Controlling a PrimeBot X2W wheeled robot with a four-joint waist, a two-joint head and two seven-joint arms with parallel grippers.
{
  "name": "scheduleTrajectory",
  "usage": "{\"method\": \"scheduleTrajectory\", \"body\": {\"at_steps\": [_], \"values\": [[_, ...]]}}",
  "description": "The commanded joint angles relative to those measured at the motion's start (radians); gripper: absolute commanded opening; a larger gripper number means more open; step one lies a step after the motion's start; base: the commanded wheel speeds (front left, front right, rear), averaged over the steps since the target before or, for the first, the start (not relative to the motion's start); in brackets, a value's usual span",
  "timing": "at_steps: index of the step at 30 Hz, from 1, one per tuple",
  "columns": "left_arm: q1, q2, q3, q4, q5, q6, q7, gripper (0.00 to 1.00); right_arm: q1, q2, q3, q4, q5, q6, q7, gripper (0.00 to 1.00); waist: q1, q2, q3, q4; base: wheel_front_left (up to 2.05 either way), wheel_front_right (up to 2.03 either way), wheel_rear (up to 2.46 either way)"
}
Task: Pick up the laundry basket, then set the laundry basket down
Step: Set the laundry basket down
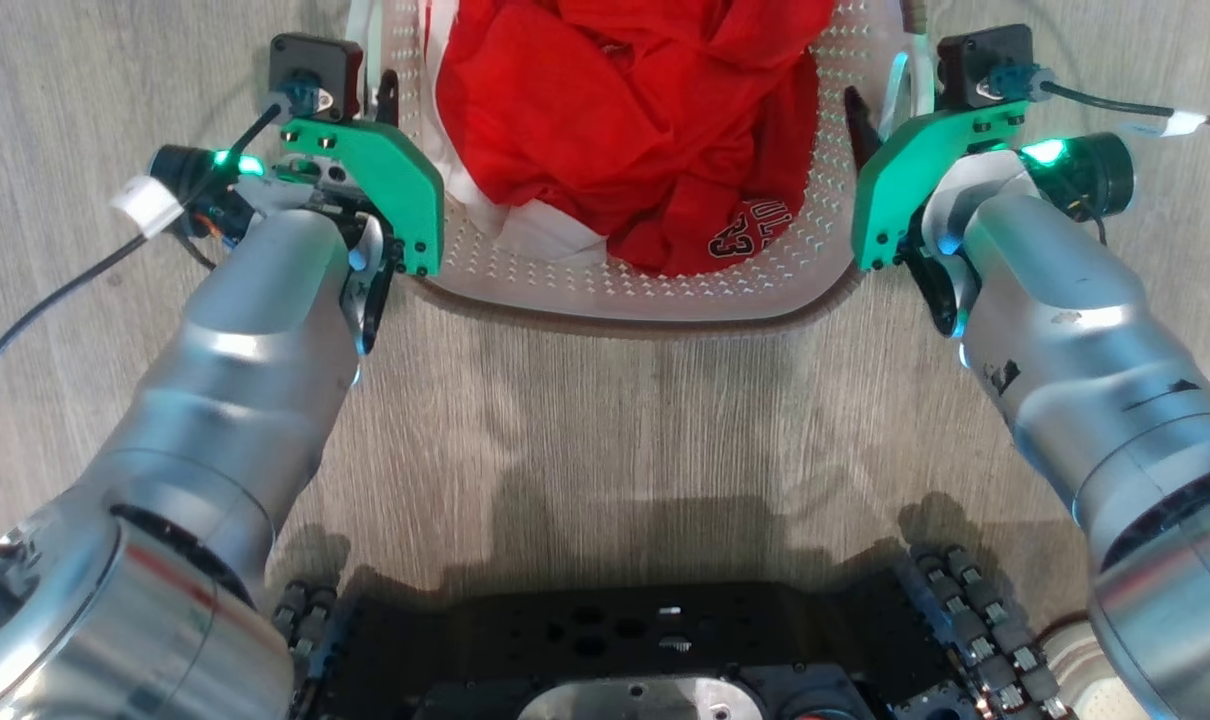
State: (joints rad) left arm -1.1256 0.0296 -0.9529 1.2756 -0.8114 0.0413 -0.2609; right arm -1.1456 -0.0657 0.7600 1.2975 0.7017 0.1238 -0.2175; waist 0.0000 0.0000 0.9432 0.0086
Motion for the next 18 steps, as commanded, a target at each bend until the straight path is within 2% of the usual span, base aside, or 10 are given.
{"method": "scheduleTrajectory", "body": {"at_steps": [1, 3, 5, 8, 9, 18], "values": [[0.028, 0.024, 0.018, 0.004, -0.006, 0.009, 0.0, 0.28, 0.044, 0.015, -0.001, -0.007, -0.013, 0.007, -0.012, 1.0, 0.0, 0.0, -0.008, 0.0, 0.0, 0.0, 0.0], [0.037, 0.023, 0.02, 0.006, -0.014, 0.01, 0.005, 0.43, 0.045, 0.015, -0.007, -0.007, -0.02, 0.007, -0.013, 1.0, 0.0, 0.0, -0.017, 0.0, 0.0, 0.0, 0.0], [0.045, 0.023, 0.021, 0.007, -0.02, 0.012, 0.007, 0.49, 0.046, 0.015, -0.014, -0.007, -0.027, 0.007, -0.014, 1.0, 0.0, 0.0, -0.025, 0.0, 0.0, 0.0, 0.0], [0.056, 0.022, 0.023, 0.009, -0.03, 0.014, 0.011, 0.95, 0.046, 0.015, -0.022, -0.007, -0.037, 0.007, -0.015, 1.0, 0.0, 0.0, -0.038, 0.001, 0.0, 0.0, 0.0], [0.059, 0.022, 0.023, 0.009, -0.033, 0.015, 0.012, 1.0, 0.046, 0.015, -0.024, -0.007, -0.04, 0.007, -0.017, 1.0, 0.0, 0.0, -0.042, 0.001, 0.0, 0.0, 0.0], [0.079, 0.021, 0.038, 0.006, -0.048, 0.027, 0.001, 1.0, 0.049, 0.015, -0.038, -0.007, -0.058, 0.007, -0.036, 1.0, 0.0, 0.0, -0.099, -0.004, 0.0, 0.0, 0.0]]}}
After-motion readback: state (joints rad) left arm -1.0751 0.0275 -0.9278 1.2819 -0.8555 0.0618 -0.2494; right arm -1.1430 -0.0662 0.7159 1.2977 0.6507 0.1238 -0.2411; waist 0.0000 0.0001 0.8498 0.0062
